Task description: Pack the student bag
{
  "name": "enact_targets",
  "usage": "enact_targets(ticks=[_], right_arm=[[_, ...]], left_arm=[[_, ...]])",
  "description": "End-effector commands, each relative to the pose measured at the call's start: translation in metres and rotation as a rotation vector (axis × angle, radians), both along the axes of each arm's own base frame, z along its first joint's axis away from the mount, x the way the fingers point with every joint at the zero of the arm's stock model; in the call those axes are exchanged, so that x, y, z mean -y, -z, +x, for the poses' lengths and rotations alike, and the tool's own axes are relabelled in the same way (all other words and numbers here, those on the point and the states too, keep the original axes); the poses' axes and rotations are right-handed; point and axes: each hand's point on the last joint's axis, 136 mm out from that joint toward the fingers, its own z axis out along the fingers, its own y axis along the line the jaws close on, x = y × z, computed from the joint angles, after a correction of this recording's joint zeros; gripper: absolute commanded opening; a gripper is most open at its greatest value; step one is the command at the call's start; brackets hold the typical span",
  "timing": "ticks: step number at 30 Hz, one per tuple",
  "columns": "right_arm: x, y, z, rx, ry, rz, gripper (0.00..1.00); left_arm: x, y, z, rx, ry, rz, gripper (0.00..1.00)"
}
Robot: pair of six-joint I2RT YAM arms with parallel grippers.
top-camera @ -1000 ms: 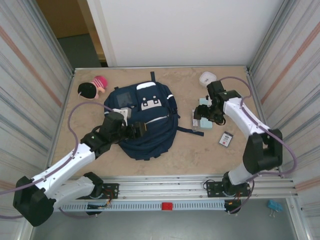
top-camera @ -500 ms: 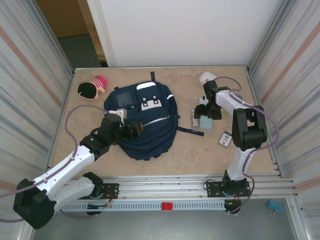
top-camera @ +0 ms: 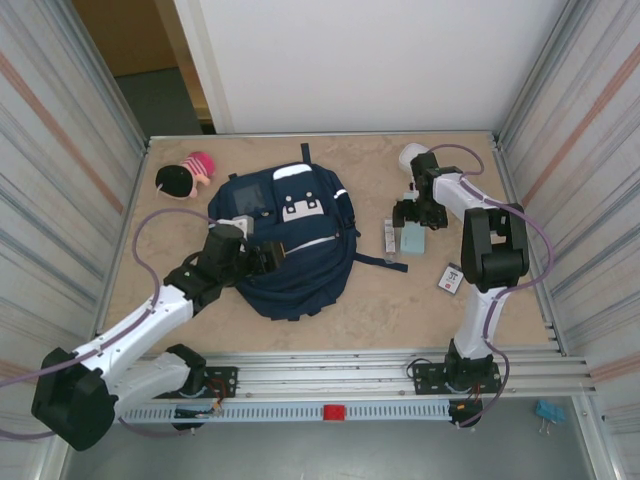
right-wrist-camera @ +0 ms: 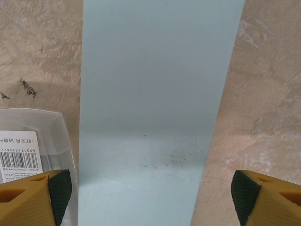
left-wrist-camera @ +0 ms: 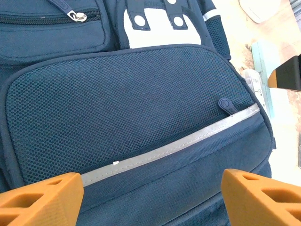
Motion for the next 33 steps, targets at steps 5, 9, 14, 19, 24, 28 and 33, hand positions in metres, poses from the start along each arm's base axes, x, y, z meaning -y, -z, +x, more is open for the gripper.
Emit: enact_targets(ticks=[5,9,14,19,24,28,33], right_arm=[[-0.006,0.011,0.011,-0.015,-0.014,0.041,0.88],[-0.004,0.023,0.009,-0.042,0.017,0.066,0.81],[0.004,0.02,0.008,-0.034,0.034,0.044,0.72],[0.005,0.014,0.007,-0.01,0.051,0.066,0.63],[0.003,-0.012,0.005,0.071,0.052,0.091,0.62],[-0.001,-0.053,-0.004,0.173,0.032,0.142,0.61],[-0.019,-0.113,-0.039,0.307,-0.052,0.259,0.59]], left_arm=[[0.007,-0.024,0.015,0.048,0.007,-0.032,0.77],[0.006,-0.021,0.014,0.037,0.005,-0.027,0.77],[0.002,-0.023,0.013,0.044,-0.009,-0.028,0.77],[0.001,-0.025,0.012,0.051,-0.01,-0.028,0.76],[0.008,-0.03,0.008,0.067,0.05,-0.031,0.77],[0.012,-0.04,-0.001,0.108,0.122,-0.019,0.76],[0.019,-0.06,-0.018,0.271,0.326,0.143,0.73]])
